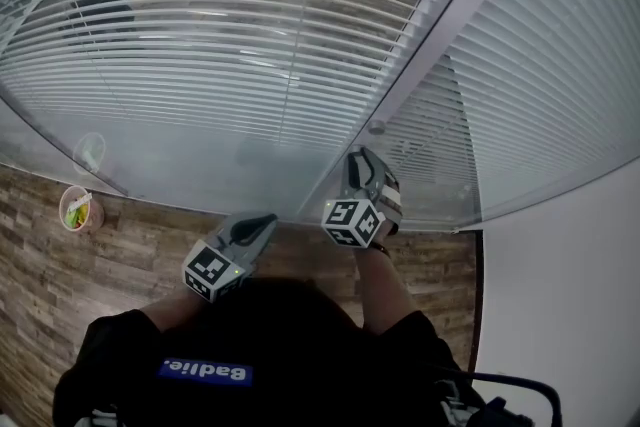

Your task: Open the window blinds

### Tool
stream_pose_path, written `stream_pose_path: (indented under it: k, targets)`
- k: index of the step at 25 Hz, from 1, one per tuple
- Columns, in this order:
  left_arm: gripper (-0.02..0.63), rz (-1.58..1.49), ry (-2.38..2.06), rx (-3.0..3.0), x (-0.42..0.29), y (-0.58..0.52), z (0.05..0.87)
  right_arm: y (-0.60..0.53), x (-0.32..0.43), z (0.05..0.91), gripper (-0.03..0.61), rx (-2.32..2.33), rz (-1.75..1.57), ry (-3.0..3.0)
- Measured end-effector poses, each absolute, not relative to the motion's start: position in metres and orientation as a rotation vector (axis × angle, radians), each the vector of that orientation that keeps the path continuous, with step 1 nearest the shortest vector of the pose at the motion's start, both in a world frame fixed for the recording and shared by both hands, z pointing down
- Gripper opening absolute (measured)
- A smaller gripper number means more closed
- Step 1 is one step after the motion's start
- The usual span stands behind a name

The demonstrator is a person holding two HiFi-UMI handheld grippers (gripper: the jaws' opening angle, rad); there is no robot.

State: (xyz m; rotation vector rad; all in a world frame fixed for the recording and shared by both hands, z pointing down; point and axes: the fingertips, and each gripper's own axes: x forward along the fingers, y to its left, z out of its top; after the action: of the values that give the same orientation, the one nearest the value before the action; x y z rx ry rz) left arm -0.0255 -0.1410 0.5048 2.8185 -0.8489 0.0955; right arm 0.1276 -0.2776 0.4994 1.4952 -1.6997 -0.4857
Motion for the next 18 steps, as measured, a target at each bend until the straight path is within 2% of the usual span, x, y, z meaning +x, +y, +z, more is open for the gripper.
stream_pose_path:
  k: [3, 8, 18]
  targets:
    - [0.000, 0.096, -0.847, 2.822, -0.025, -0.141, 0.501, -0.278, 0.129, 0.495, 0.121, 1.544, -0.392, -1.780]
    - [-0.001, 0.095, -0.850, 2.822, -0.026, -0.141, 0.507, -0.279, 0.135, 0.498, 0.121, 1.704, 0.006, -2.093]
    - [0.000, 0.098, -0.845, 2.818, -0.027, -0.138, 0.517, -0.281, 0.149, 0.511, 0.120, 1.860, 1.039, -2.647]
